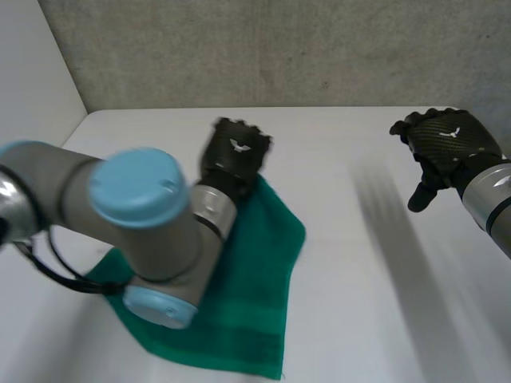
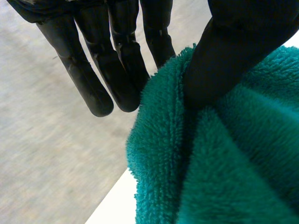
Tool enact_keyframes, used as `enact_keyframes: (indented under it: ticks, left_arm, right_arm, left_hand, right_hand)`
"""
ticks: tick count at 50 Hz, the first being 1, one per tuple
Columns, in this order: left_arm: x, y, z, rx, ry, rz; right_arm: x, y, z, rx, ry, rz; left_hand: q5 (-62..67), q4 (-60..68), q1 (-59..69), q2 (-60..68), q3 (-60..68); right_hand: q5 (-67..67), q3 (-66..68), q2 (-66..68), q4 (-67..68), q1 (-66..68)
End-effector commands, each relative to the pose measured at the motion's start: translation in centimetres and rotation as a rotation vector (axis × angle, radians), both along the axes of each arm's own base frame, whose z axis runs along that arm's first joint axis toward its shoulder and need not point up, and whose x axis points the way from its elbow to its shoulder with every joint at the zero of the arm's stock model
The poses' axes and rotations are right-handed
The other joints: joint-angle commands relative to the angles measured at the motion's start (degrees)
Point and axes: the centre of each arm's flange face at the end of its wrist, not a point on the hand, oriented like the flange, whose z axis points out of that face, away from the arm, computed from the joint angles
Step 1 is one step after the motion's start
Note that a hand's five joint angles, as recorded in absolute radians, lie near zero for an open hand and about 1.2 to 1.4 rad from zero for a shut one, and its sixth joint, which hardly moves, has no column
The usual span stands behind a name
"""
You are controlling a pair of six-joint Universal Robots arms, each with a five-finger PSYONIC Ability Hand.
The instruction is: Fold the towel.
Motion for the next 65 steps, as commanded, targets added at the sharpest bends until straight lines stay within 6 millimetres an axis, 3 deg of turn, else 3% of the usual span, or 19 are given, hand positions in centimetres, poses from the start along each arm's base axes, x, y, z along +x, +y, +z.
enact_keyframes:
  ticks: [1, 6, 14, 19, 23, 27, 29, 34, 36, 40, 48, 51, 54, 55, 58, 61, 63, 64, 65]
  left_arm:
    - [-3.6, 8.3, -5.2, 0.114, -0.089, -0.211]
    - [-2.5, 11.2, -6.2, 0.159, -0.137, -0.253]
    - [1.1, 12.4, -2.5, 0.135, -0.101, -0.226]
    - [3.7, 9.0, 0.3, 0.09, -0.043, -0.105]
    - [6.1, 5.0, 1.6, 0.063, -0.011, 0.029]
    - [7.7, 2.5, 1.8, 0.06, -0.006, 0.109]
    - [10.1, -0.4, 1.5, 0.08, -0.013, 0.218]
    - [12.7, -2.4, 0.8, 0.16, 0.004, 0.315]
    - [14.5, -3.8, -0.3, 0.263, 0.046, 0.382]
    - [15.6, -4.9, -1.9, 0.433, 0.08, 0.414]
    - [16.0, -5.3, -4.3, 0.79, 0.12, 0.386]
    - [15.9, -5.7, -5.0, 0.818, 0.108, 0.394]
    - [15.8, -6.3, -5.7, 0.823, 0.103, 0.402]
    - [15.7, -6.5, -5.7, 0.819, 0.105, 0.401]
    - [15.2, -7.7, -4.9, 0.744, 0.128, 0.392]
    - [14.4, -9.4, -2.8, 0.61, 0.174, 0.369]
    - [14.1, -10.2, -1.6, 0.546, 0.198, 0.358]
    - [13.3, -11.0, 0.4, 0.45, 0.238, 0.336]
    - [13.3, -11.0, 0.4, 0.45, 0.238, 0.336]
  right_arm:
    - [-1.1, -1.1, 0.0, -0.021, -0.043, -0.046]
    - [-1.1, -1.0, -0.2, -0.012, -0.04, -0.043]
    - [-0.7, -1.2, -1.4, 0.017, -0.027, -0.027]
    - [-0.5, -1.7, -2.0, 0.031, -0.018, -0.021]
    - [0.0, -2.2, -2.7, 0.055, -0.019, 0.011]
    - [1.6, -2.2, -2.6, 0.059, -0.029, 0.1]
    - [2.1, -2.0, -2.7, 0.063, -0.032, 0.128]
    - [5.5, -0.9, -3.0, 0.108, -0.03, 0.329]
    - [6.6, -0.6, -3.6, 0.136, -0.005, 0.403]
    - [8.2, 0.2, -4.9, 0.179, 0.063, 0.518]
    - [10.5, 1.5, -7.4, 0.214, 0.166, 0.624]
    - [10.6, 1.2, -8.5, 0.234, 0.185, 0.606]
    - [10.6, 0.9, -9.0, 0.235, 0.199, 0.581]
    - [10.8, 0.4, -8.8, 0.213, 0.201, 0.56]
    - [11.4, -0.5, -8.2, 0.15, 0.199, 0.522]
    - [11.6, -2.3, -7.1, 0.06, 0.196, 0.441]
    - [11.8, -4.0, -5.1, -0.041, 0.166, 0.346]
    - [11.7, -4.7, -4.3, -0.074, 0.146, 0.303]
    - [11.6, -6.0, -2.6, -0.142, 0.093, 0.218]
  left_hand:
    - [15.68, 11.71, 14.13, 11.65, 12.11]
    - [-15.38, -19.35, -16.93, -19.41, -18.95]
    - [-29.19, -33.16, -30.74, -33.22, -32.76]
    - [-52.22, -56.19, -53.77, -56.25, -55.8]
    - [-53.09, -57.06, -54.64, -57.12, -56.67]
    - [-52.76, -56.73, -54.31, -56.79, -56.33]
    - [-52.42, -56.39, -53.97, -56.45, -56.0]
    - [-52.59, -56.56, -54.14, -56.62, -56.16]
    - [-52.42, -56.39, -53.97, -56.45, -56.0]
    - [-52.08, -56.05, -53.64, -56.11, -55.66]
    - [-51.25, -55.22, -52.8, -55.28, -54.83]
    - [-49.06, -53.04, -50.62, -53.1, -52.64]
    - [-29.96, -33.93, -31.52, -33.99, -33.54]
    - [-19.55, -23.53, -21.11, -23.59, -23.13]
    - [15.55, 11.58, 14.0, 11.52, 11.98]
    - [15.68, 11.71, 14.13, 11.65, 12.11]
    - [15.68, 11.71, 14.13, 11.65, 12.11]
    - [15.68, 11.71, 14.13, 11.65, 12.11]
    - [15.68, 11.71, 14.13, 11.65, 12.11]
  right_hand:
    - [-3.24, -2.2, -2.82, -3.31, -1.06]
    - [-3.24, -2.2, -2.82, -3.31, -1.06]
    - [-3.24, -2.2, -2.82, -3.31, -1.06]
    - [-3.24, -2.2, -2.82, -3.31, -1.06]
    - [-3.24, -2.2, -2.82, -3.31, -1.06]
    - [-3.24, -2.2, -2.82, -3.31, -1.06]
    - [-3.24, -2.2, -2.82, -3.31, -1.06]
    - [-3.24, -2.2, -2.82, -3.31, -1.06]
    - [-3.24, -2.2, -2.82, -3.31, -1.06]
    - [-3.24, -2.2, -2.82, -3.31, -1.06]
    - [-1.81, -0.77, -1.39, -1.88, 0.36]
    - [4.88, 5.92, 5.3, 4.81, 7.06]
    - [23.17, 24.22, 23.59, 23.11, 25.35]
    - [41.4, 42.44, 41.82, 41.34, 43.58]
    - [66.68, 67.73, 67.1, 66.62, 68.86]
    - [66.76, 67.8, 67.18, 66.69, 68.94]
    - [66.76, 67.8, 67.18, 66.69, 68.94]
    - [66.76, 67.8, 67.18, 66.69, 68.94]
    - [66.76, 67.8, 67.18, 66.69, 68.94]
